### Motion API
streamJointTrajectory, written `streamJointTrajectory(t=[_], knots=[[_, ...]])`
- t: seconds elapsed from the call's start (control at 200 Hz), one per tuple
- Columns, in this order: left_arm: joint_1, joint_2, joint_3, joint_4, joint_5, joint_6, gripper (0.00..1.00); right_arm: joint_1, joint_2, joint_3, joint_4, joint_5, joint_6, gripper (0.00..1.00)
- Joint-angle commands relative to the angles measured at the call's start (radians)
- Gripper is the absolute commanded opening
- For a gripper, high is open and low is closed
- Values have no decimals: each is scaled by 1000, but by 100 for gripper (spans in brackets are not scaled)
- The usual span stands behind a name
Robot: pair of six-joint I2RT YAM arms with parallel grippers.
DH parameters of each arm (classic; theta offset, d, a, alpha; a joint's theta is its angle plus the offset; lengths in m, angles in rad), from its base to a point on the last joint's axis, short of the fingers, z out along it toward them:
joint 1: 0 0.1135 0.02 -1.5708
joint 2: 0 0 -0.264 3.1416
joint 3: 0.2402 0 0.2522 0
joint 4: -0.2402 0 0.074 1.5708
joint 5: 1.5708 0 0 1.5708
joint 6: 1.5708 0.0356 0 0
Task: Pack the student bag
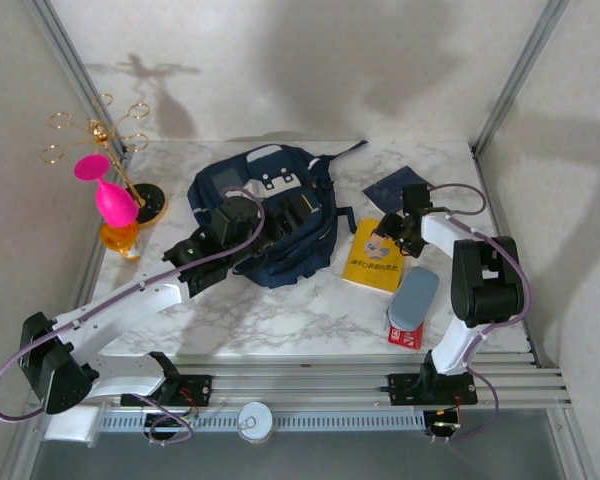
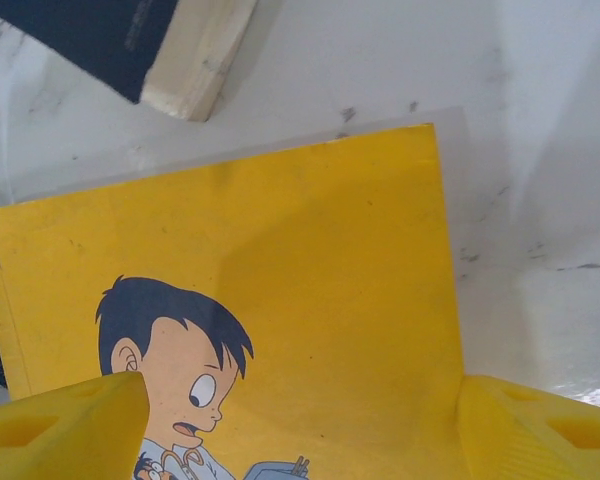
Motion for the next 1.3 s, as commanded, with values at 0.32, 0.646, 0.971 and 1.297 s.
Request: streamJointTrajectory(t=[0.32, 0.646, 0.971, 1.297], knots=[[9, 79, 68, -43, -14, -17, 99, 7, -117, -19, -66, 30, 53, 86], [9, 67, 52, -18, 8, -46, 99, 70, -12, -41, -50, -70, 28, 88], [16, 37, 68, -52, -24, -32, 100, 81, -49, -125, -2, -235, 29, 83], [22, 68, 82, -21, 27, -42, 99, 84, -140, -241, 121, -448, -2, 69]])
